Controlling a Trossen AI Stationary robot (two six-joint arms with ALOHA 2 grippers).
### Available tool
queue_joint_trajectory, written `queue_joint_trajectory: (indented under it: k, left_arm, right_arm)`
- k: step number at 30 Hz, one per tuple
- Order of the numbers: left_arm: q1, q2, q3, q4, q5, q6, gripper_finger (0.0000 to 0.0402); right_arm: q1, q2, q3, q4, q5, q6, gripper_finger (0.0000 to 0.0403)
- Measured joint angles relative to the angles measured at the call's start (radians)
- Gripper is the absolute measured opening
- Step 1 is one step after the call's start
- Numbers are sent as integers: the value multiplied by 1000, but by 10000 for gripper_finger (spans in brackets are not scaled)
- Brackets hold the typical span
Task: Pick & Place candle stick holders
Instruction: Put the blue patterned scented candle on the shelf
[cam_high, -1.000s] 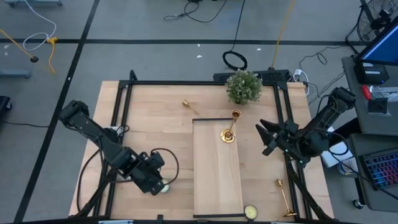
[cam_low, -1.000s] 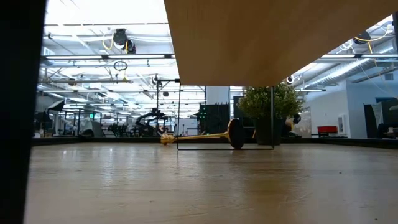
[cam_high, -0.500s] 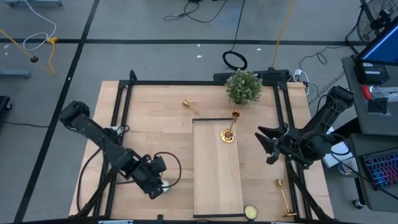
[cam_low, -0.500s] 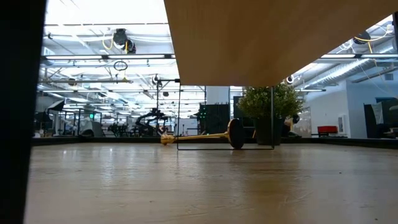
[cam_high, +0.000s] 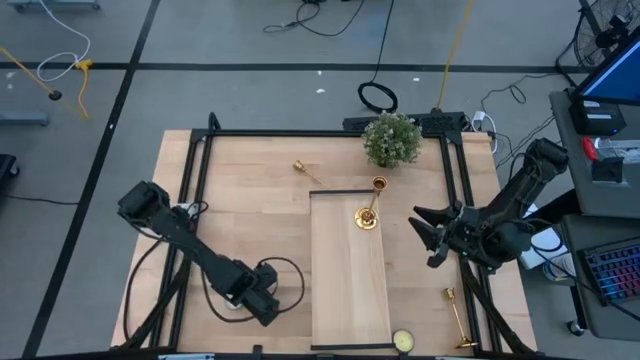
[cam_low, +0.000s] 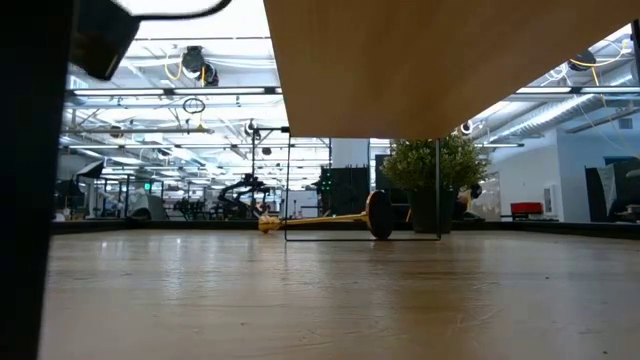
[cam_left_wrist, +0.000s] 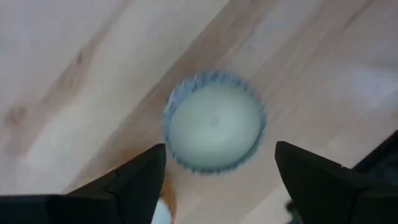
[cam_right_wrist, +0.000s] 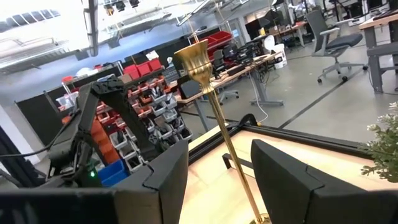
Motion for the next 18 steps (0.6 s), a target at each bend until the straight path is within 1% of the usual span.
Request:
queue_joint_trajectory:
  k: [2, 4, 8, 12, 18]
  left_arm:
    - [0, -1, 9, -4, -49, 3, 330]
    - [5, -1, 10, -18, -65, -4, 342]
    - [17, -1, 9, -35, -65, -5, 356]
    - [32, -1, 9, -34, -60, 1, 358]
    - [44, -1, 9, -34, -24, 11, 358]
  right_arm:
    - [0, 0, 0, 0, 0, 9, 171]
    - [0, 0, 0, 0, 0, 14, 171]
    - [0, 0, 0, 1, -1, 15, 171]
    - [0, 0, 0, 1, -1, 15, 171]
    - [0, 0, 0, 0, -1, 15, 171]
